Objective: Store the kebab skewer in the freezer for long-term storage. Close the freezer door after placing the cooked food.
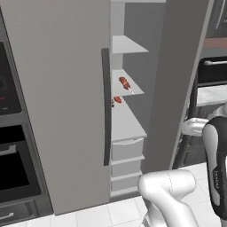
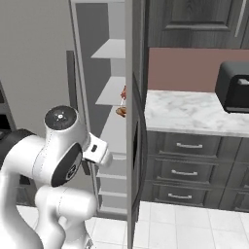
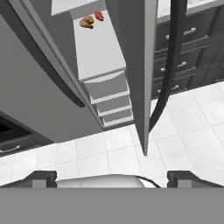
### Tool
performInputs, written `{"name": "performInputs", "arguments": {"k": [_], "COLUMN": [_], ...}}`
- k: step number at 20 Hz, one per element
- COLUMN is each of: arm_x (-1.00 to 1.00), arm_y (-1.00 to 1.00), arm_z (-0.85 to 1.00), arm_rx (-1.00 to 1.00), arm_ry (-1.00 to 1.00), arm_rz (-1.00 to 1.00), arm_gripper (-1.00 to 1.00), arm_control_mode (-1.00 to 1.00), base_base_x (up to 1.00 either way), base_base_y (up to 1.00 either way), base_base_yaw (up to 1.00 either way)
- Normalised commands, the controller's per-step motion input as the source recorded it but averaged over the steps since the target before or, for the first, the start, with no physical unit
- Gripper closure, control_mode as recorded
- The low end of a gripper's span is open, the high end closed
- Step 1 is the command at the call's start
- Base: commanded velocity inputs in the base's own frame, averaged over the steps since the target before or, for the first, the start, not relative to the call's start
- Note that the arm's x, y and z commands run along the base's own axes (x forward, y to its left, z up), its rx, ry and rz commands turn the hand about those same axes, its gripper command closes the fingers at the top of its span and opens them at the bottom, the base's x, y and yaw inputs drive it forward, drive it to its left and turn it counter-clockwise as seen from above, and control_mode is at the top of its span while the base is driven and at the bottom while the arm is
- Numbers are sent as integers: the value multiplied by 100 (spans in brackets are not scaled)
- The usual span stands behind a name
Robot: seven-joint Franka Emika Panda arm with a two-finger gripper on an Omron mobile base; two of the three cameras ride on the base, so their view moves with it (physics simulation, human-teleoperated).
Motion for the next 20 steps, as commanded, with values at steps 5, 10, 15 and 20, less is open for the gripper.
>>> {"name": "performInputs", "arguments": {"k": [5, 10, 15, 20], "arm_x": [13, 34, 52, 62], "arm_y": [-100, -65, -19, -43], "arm_z": [0, 0, -2, -15], "arm_rx": [15, 7, 0, 0], "arm_ry": [-4, 0, -3, -20], "arm_rz": [8, 6, 0, 11], "arm_gripper": [-100, -100, -100, -100], "arm_control_mode": [-100, -100, -100, -100], "base_base_x": [0, 0, 0, 0], "base_base_y": [0, 0, 0, 0], "base_base_yaw": [0, 0, 0, 0]}}
